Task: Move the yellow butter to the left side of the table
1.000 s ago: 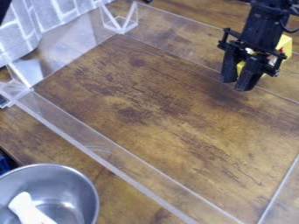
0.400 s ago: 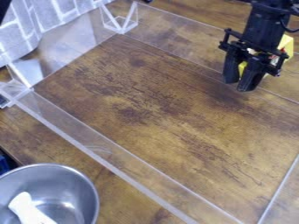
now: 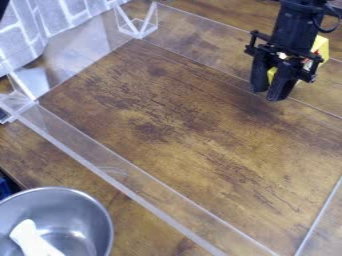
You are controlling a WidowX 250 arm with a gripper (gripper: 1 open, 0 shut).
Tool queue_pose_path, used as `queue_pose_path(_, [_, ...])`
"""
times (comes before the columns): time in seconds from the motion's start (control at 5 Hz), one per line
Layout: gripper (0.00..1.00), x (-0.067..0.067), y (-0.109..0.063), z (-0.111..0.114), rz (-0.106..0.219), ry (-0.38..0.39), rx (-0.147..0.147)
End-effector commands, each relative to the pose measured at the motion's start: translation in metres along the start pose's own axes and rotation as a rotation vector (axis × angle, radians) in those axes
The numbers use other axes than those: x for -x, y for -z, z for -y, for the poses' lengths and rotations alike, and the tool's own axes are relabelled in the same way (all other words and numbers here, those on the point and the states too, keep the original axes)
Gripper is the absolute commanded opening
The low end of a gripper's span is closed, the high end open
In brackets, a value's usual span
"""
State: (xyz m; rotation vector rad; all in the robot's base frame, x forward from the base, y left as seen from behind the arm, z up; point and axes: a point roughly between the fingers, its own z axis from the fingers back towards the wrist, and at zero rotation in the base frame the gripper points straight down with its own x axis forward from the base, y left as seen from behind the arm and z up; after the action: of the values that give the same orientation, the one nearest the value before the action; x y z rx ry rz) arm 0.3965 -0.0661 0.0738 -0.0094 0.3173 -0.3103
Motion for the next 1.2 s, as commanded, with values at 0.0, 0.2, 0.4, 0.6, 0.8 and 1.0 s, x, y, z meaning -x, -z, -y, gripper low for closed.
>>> queue_pose_path(0.0, [0.00,0.005,-0.039,-0.001,0.121,-0.005,-0.008])
queue_pose_path(0.2, [0.00,0.003,-0.040,0.000,0.130,-0.002,-0.003])
queue_pose_path(0.4, [0.00,0.011,-0.044,-0.004,0.127,-0.010,-0.002])
queue_pose_path(0.6, [0.00,0.019,-0.048,-0.007,0.125,-0.018,-0.002])
queue_pose_path(0.8, [0.00,0.032,-0.057,-0.009,0.130,-0.027,-0.009])
queue_pose_path(1.0, [0.00,0.047,-0.068,-0.012,0.138,-0.041,-0.017])
